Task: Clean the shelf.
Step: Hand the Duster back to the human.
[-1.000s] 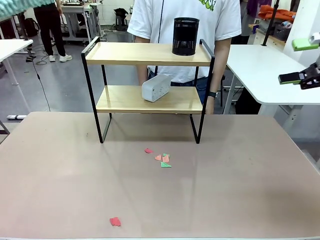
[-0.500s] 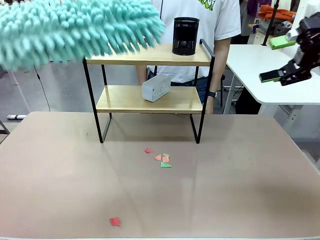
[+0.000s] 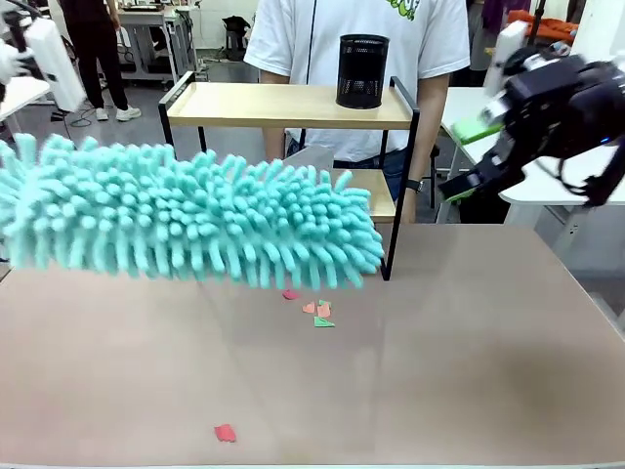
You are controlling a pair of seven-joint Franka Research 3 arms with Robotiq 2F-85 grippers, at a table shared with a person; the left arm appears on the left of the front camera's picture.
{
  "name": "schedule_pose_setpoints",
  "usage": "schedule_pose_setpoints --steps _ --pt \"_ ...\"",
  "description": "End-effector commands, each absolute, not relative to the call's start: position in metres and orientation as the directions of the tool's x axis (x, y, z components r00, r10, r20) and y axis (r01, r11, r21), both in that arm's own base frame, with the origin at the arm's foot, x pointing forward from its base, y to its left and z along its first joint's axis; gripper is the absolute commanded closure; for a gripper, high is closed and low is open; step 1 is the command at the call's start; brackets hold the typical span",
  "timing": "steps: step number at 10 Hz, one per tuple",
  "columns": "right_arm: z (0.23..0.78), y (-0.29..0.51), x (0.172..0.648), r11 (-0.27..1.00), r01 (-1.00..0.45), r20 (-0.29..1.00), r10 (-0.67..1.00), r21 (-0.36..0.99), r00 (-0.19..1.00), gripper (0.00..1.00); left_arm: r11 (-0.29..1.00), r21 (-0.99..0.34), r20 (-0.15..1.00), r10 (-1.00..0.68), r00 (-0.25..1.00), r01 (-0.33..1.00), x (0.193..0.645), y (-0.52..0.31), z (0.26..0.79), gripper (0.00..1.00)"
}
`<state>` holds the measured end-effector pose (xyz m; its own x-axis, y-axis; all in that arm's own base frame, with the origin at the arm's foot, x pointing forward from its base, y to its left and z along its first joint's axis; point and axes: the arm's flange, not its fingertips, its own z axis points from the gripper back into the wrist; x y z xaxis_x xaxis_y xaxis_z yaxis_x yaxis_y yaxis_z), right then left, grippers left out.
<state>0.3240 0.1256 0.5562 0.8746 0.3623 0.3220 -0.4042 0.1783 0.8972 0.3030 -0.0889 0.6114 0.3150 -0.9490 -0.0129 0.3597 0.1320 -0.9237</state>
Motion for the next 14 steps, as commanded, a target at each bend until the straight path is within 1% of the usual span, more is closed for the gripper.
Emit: schedule_pose_setpoints --steps 1,3,4,6,8,9,10,12,13,14 --pt "0.536 0.158 0.345 0.167 -0.417 0.311 0.441 0.893 0.842 0.00 0.134 -0.904 -0.018 -0.961 0.277 0.406 0.328 -0.096 0.604 0.88" --pt "0.527 0.182 0.343 0.101 -0.403 0.316 0.463 0.910 0.828 0.00 0.116 -0.914 -0.023 -0.972 0.234 0.390 0.332 -0.110 0.588 0.88" --pt "0.525 0.191 0.342 0.094 -0.393 0.308 0.467 0.915 0.829 0.00 0.094 -0.923 -0.007 -0.973 0.229 0.373 0.332 -0.115 0.584 0.88" --pt "0.520 0.213 0.332 0.019 -0.381 0.327 0.476 0.925 0.816 0.00 0.078 -0.927 0.011 -0.972 0.236 0.366 0.331 -0.123 0.577 0.88" --pt "0.518 0.229 0.318 0.018 -0.421 0.360 0.486 0.907 0.796 0.00 0.070 -0.933 0.014 -0.973 0.231 0.352 0.330 -0.133 0.570 0.88" --pt "0.517 0.236 0.313 0.020 -0.425 0.363 0.488 0.905 0.794 0.00 0.078 -0.928 0.017 -0.968 0.251 0.363 0.330 -0.137 0.568 0.88" --pt "0.517 0.243 0.307 0.011 -0.392 0.332 0.510 0.920 0.794 0.00 0.077 -0.929 0.021 -0.966 0.259 0.362 0.331 -0.139 0.568 0.88" --pt "0.512 0.261 0.283 0.009 -0.346 0.273 0.597 0.938 0.755 0.00 0.081 -0.928 0.027 -0.959 0.282 0.365 0.334 -0.138 0.569 0.88" --pt "0.509 0.267 0.273 0.022 -0.339 0.253 0.620 0.940 0.742 0.00 0.074 -0.931 0.036 -0.956 0.292 0.357 0.337 -0.137 0.570 0.88" --pt "0.509 0.270 0.269 0.023 -0.355 0.265 0.623 0.934 0.736 0.00 0.071 -0.933 0.036 -0.957 0.286 0.354 0.337 -0.136 0.571 0.88"
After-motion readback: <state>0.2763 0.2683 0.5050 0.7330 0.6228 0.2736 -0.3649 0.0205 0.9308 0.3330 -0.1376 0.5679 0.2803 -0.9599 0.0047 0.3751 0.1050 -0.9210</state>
